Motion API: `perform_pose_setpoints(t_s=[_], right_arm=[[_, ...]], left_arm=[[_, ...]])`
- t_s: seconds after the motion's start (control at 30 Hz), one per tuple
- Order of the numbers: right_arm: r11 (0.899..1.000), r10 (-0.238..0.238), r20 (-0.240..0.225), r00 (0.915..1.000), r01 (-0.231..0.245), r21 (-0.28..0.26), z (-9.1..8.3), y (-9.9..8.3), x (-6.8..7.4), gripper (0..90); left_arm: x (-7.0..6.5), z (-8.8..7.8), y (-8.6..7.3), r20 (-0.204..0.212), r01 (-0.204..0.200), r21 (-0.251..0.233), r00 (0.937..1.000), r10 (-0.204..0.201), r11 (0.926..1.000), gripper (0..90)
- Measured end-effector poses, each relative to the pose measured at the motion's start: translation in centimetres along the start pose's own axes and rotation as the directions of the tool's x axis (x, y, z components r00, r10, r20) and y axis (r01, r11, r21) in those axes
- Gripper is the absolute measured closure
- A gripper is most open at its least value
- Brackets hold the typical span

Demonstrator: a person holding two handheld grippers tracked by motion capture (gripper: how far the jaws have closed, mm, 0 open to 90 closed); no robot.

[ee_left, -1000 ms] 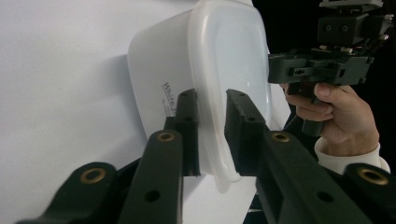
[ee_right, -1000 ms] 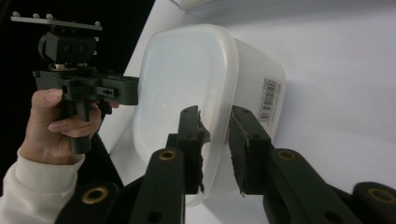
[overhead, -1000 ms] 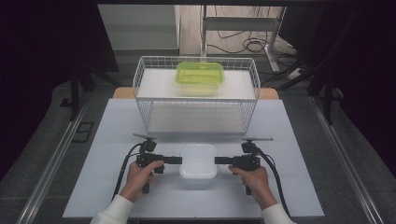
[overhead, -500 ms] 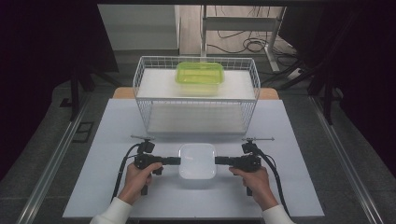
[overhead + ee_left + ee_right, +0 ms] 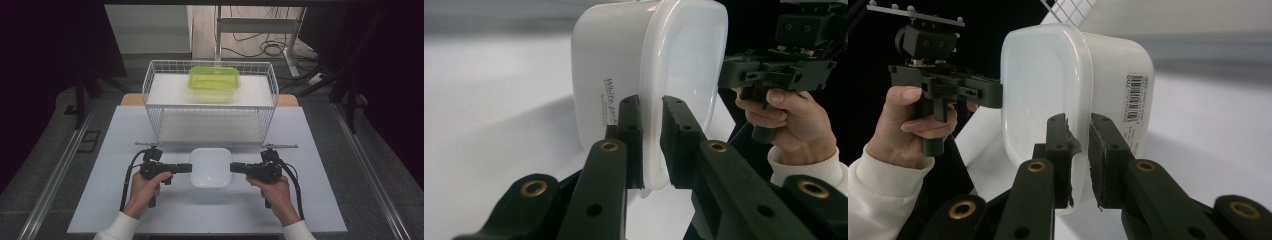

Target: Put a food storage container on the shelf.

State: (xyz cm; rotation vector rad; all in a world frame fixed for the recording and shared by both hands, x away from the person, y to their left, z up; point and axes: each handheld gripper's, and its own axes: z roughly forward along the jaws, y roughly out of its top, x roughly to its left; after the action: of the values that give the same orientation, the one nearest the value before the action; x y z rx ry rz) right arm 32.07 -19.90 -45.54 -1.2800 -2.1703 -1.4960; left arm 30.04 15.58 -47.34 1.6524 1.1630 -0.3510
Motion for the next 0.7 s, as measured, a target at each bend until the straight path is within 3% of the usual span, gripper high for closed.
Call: perform_pose_setpoints(t_s=[0.37,0.53,0.7], right_arm=[[0.996,-0.079,0.003,0.9969,0.079,-0.045,-1.2,0.9,1.7,79.1],[0.989,-0.131,0.008,0.9914,0.131,-0.07,-1.8,1.5,2.7,79.0],[0.985,-0.151,0.008,0.9885,0.151,-0.082,-2.2,1.9,3.2,79.1]], left_arm=[[-1.7,-1.0,0.9,-0.009,-0.06,-0.027,0.9982,0.06,0.9978,79.5],[-2.5,-1.5,1.2,-0.014,-0.093,-0.051,0.9956,0.093,0.9943,79.4],[-3.3,-1.9,1.8,-0.029,-0.122,-0.058,0.9923,0.12,0.9908,79.4]])
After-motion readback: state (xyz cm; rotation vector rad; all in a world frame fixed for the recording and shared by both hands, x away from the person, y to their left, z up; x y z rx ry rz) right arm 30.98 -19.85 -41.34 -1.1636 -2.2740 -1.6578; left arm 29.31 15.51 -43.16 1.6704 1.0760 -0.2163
